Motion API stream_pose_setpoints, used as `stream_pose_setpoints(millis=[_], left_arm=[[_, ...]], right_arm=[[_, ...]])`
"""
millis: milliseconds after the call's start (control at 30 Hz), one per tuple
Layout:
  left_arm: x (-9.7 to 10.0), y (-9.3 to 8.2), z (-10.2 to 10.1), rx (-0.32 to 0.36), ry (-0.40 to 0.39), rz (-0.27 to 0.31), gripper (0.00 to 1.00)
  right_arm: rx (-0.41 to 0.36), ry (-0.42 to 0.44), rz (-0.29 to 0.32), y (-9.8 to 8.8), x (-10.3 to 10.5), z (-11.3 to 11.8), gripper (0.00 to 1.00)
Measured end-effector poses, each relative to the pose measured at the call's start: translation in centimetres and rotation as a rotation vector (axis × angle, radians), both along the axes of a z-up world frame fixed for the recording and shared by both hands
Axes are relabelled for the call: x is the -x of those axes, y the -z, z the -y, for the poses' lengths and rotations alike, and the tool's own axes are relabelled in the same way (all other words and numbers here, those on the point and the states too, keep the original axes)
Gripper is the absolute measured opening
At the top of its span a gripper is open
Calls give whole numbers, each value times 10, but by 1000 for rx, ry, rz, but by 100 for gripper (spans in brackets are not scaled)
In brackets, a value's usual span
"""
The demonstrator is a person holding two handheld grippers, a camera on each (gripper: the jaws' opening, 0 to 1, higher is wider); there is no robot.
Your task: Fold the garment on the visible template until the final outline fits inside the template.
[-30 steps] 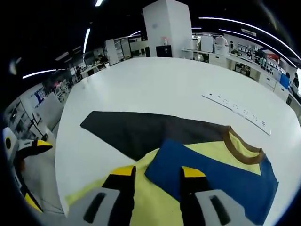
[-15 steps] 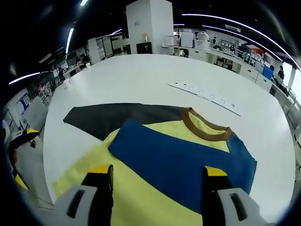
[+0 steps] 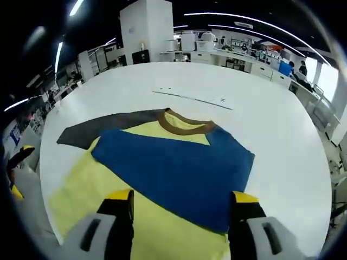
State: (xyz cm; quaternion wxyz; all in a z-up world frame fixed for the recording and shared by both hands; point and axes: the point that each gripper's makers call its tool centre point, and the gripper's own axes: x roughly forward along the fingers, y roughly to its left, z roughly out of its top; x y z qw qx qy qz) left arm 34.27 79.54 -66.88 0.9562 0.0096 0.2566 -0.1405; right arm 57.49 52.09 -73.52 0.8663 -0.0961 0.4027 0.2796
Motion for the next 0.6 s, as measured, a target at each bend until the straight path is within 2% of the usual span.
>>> stream_pose_setpoints(millis=[200,300,467,600], left_arm=[[-2,-2,-3,8,-10,5,99],[-3,-2,-3,13,-10,4,99],[-4,-4,-3,20,-14,7,99],[-5,-5,-2,25,-12,13,99]], right_arm=[[-42,114,-43,8,0,32,63],[-22,117,-35,13,0,41,58],[-11,147,-37,22,3,53,42],[20,172,-30,31,5,60,36]])
